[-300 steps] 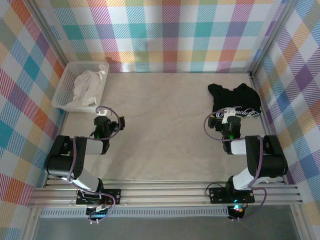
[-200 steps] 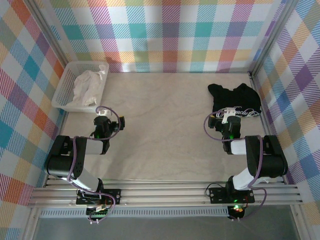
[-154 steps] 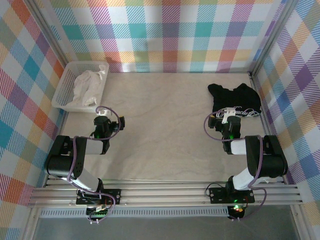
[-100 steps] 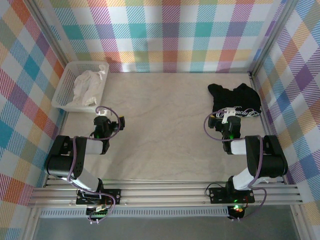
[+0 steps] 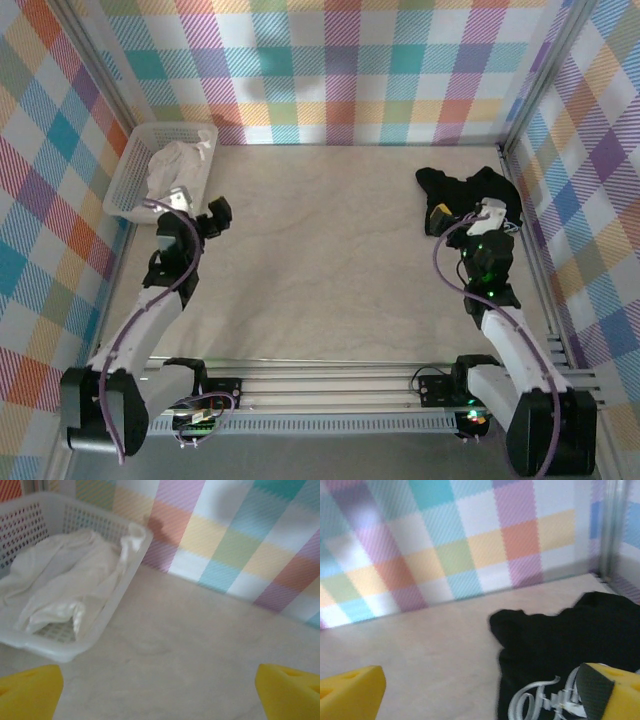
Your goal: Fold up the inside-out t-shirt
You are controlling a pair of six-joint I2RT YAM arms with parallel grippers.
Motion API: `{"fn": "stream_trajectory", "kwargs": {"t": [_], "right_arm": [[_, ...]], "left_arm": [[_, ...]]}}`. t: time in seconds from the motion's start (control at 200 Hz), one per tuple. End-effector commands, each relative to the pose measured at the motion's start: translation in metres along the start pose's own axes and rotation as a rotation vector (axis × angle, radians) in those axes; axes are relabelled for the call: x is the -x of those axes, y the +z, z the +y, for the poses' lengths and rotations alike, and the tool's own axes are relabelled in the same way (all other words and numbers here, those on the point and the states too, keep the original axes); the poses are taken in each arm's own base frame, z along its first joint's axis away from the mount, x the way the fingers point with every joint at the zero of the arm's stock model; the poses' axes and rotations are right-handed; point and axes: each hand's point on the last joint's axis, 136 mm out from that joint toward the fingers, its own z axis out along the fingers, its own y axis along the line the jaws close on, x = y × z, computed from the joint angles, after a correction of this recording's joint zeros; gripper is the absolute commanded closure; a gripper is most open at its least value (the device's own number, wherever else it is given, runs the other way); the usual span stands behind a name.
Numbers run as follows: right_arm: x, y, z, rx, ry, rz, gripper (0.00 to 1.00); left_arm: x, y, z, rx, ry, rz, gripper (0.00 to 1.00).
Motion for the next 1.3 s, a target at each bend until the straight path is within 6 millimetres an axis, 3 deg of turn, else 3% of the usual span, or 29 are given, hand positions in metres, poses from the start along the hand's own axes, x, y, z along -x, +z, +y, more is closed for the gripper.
{"fn": "stream_trajectory", "kwargs": {"t": [0.0, 0.06, 0.15, 0.245, 0.3, 0.47, 0.635, 0.795, 0.945, 0.99, 1.09, 1.155, 1.23, 1.295], "right_arm": [[-0.011, -0.004, 0.048, 0.192, 0.129, 0.128, 0.06], [-0.017, 0.000, 0.080, 0.251, 0.056, 0.190, 0.07], [-0.028, 0.006, 0.123, 0.325, -0.063, 0.256, 0.06], [-0.040, 0.013, 0.144, 0.381, -0.063, 0.286, 0.05], [-0.043, 0.017, 0.148, 0.394, -0.045, 0.288, 0.05], [-0.056, 0.031, 0.146, 0.368, -0.044, 0.314, 0.03], [-0.059, 0.039, 0.145, 0.351, -0.053, 0.321, 0.01], [-0.062, 0.041, 0.143, 0.343, -0.047, 0.312, 0.00], [-0.070, 0.046, 0.143, 0.339, -0.044, 0.332, 0.00], [-0.071, 0.047, 0.143, 0.338, -0.046, 0.339, 0.00], [-0.076, 0.050, 0.142, 0.331, -0.040, 0.355, 0.00], [-0.077, 0.050, 0.142, 0.326, -0.034, 0.361, 0.00], [-0.078, 0.049, 0.141, 0.321, -0.029, 0.369, 0.00], [-0.077, 0.047, 0.139, 0.313, -0.025, 0.372, 0.00]], "left_arm": [[-0.003, -0.007, 0.004, 0.041, -0.100, 0.095, 0.02], [0.010, 0.001, 0.010, 0.109, -0.075, 0.096, 0.02], [0.019, 0.027, 0.031, 0.236, -0.045, 0.167, 0.02], [0.029, 0.059, 0.061, 0.322, -0.090, 0.221, 0.00], [0.030, 0.081, 0.080, 0.354, -0.130, 0.254, 0.00], [0.002, 0.138, 0.138, 0.478, -0.193, 0.428, 0.00], [-0.025, 0.189, 0.178, 0.578, -0.164, 0.545, 0.03], [-0.048, 0.229, 0.196, 0.607, -0.117, 0.636, 0.06], [-0.064, 0.256, 0.191, 0.537, -0.149, 0.674, 0.22], [-0.065, 0.263, 0.188, 0.516, -0.154, 0.675, 0.31], [-0.051, 0.271, 0.180, 0.475, -0.160, 0.657, 0.59], [-0.025, 0.272, 0.168, 0.438, -0.161, 0.611, 0.80], [0.020, 0.263, 0.149, 0.392, -0.162, 0.526, 0.98], [0.073, 0.246, 0.126, 0.342, -0.164, 0.423, 1.00]]}}
